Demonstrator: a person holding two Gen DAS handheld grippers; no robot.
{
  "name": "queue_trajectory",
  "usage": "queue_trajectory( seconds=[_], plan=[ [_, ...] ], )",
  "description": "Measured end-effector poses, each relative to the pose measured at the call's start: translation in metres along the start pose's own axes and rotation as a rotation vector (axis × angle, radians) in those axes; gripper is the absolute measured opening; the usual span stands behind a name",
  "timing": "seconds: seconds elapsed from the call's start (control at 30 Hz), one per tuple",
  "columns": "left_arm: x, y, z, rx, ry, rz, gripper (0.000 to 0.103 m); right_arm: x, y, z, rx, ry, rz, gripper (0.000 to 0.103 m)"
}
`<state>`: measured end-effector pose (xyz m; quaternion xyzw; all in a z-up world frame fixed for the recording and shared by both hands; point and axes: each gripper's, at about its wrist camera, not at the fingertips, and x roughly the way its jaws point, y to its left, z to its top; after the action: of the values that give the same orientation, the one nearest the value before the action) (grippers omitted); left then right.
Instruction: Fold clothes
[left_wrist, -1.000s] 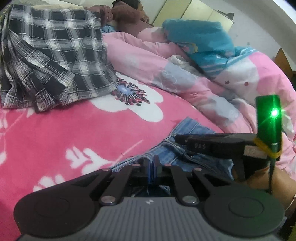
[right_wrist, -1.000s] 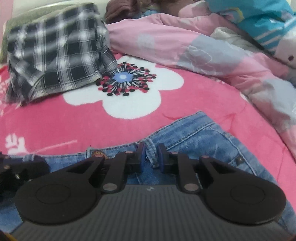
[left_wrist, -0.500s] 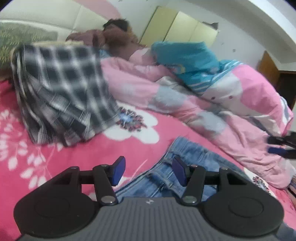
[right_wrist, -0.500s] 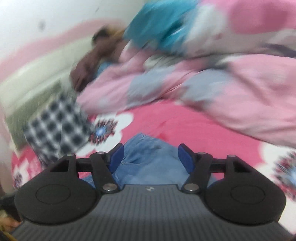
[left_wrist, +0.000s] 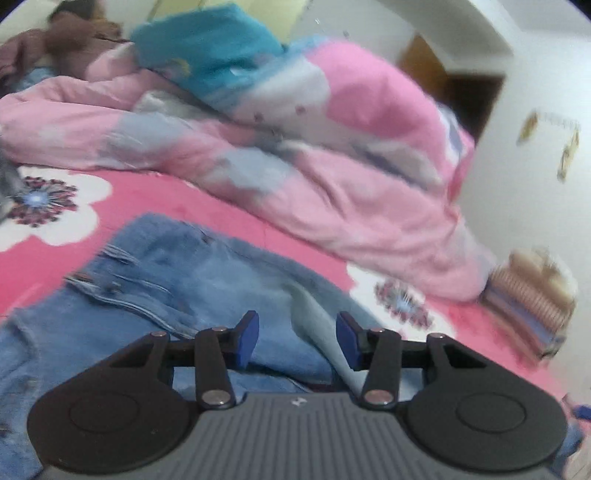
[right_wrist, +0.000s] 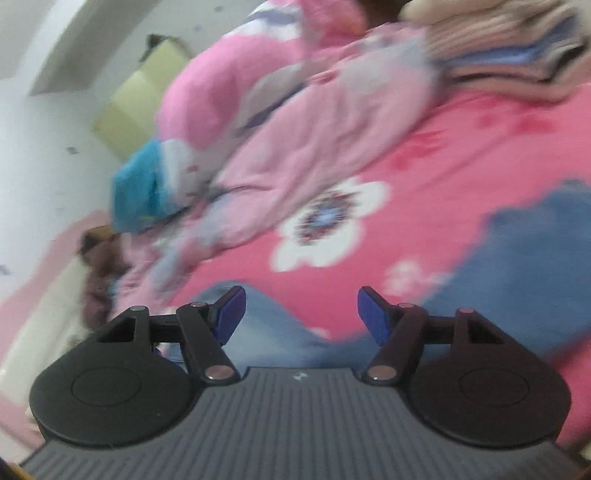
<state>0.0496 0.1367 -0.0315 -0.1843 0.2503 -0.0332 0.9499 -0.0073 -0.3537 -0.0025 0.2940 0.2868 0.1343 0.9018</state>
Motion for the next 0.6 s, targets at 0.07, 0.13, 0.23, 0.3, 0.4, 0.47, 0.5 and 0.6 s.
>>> queue_trajectory(
  seconds=[0.07,0.13,0.23,0.3,0.4,0.47,0.5,0.6],
  plan=[
    [0.020,-0.004,-0.008,0.024,0.043,0.047,0.046,-0.021,-0.013,0.001,-0.023,-0.032,-0.069,0.067],
    [0.030,-0.001,-0.020,0.025,0.076,0.086,0.044,-0.034,-0.022,0.005,-0.062,-0.053,-0.124,0.067],
    [0.035,0.006,-0.032,0.031,0.079,0.101,0.042,-0.038,-0.042,0.017,-0.075,-0.065,-0.218,0.068],
    [0.031,0.007,-0.037,0.044,0.066,0.101,0.042,-0.031,-0.059,0.029,-0.057,-0.058,-0.296,0.070],
    [0.034,0.005,-0.038,0.061,0.059,0.105,0.043,-0.009,-0.088,0.055,0.006,0.002,-0.376,0.070],
    [0.034,0.004,-0.039,0.064,0.057,0.104,0.044,0.012,-0.100,0.071,0.089,0.086,-0.350,0.070],
    [0.034,0.003,-0.039,0.065,0.056,0.102,0.045,0.024,-0.104,0.078,0.123,0.138,-0.337,0.070],
    [0.034,0.003,-0.040,0.068,0.051,0.094,0.048,0.067,-0.099,0.097,0.124,0.312,-0.384,0.070]
  ],
)
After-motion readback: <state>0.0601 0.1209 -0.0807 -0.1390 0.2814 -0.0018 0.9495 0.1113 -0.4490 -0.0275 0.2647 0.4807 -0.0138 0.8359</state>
